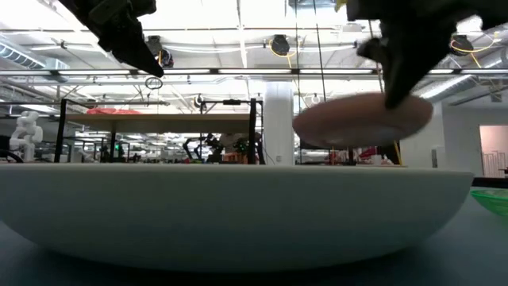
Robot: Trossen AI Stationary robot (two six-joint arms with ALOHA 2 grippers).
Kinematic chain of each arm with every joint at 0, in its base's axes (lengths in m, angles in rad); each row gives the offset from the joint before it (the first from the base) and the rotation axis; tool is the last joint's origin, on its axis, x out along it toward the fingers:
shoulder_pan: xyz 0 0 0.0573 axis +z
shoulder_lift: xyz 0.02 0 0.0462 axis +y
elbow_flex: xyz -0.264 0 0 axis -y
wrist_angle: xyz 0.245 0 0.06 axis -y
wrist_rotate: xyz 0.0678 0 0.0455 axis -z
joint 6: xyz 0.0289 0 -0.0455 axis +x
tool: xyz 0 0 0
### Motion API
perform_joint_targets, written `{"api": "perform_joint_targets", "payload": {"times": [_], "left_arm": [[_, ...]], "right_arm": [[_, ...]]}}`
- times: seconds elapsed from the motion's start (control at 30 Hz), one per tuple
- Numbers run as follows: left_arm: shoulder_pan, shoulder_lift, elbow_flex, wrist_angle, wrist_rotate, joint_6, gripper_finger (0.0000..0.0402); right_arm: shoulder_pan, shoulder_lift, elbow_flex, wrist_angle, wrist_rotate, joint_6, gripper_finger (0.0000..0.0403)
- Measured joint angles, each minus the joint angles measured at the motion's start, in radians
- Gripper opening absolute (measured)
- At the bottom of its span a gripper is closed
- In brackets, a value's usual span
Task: Place and stack plates onto a shelf
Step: Put the pink plate on the shelf
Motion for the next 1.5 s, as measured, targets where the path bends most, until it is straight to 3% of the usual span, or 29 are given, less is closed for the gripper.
{"api": "perform_joint_targets", "payload": {"times": [0.27, 0.43, 0.77, 1.1, 1.5], "left_arm": [[0.000, 0.000, 0.000, 0.003, 0.066, 0.006, 0.0072], [0.001, -0.024, 0.000, 0.015, 0.051, 0.000, 0.0072], [-0.037, -0.251, 0.000, -0.006, 0.026, -0.053, 0.0072], [-0.137, -0.330, 0.000, -0.062, -0.159, -0.080, 0.0072], [-0.174, -0.328, 0.000, -0.040, -0.180, -0.082, 0.0072]], "right_arm": [[-0.018, 0.000, 0.157, -0.032, 0.066, -0.035, 0.0000], [-0.055, 0.000, 0.227, -0.041, 0.094, -0.084, 0.0000], [-0.152, 0.000, 0.305, -0.006, 0.171, -0.220, 0.0000], [-0.273, 0.000, 0.378, 0.217, 0.175, -0.446, 0.0000], [-0.367, 0.036, 0.381, 0.693, 0.167, -0.810, 0.0000]]}}
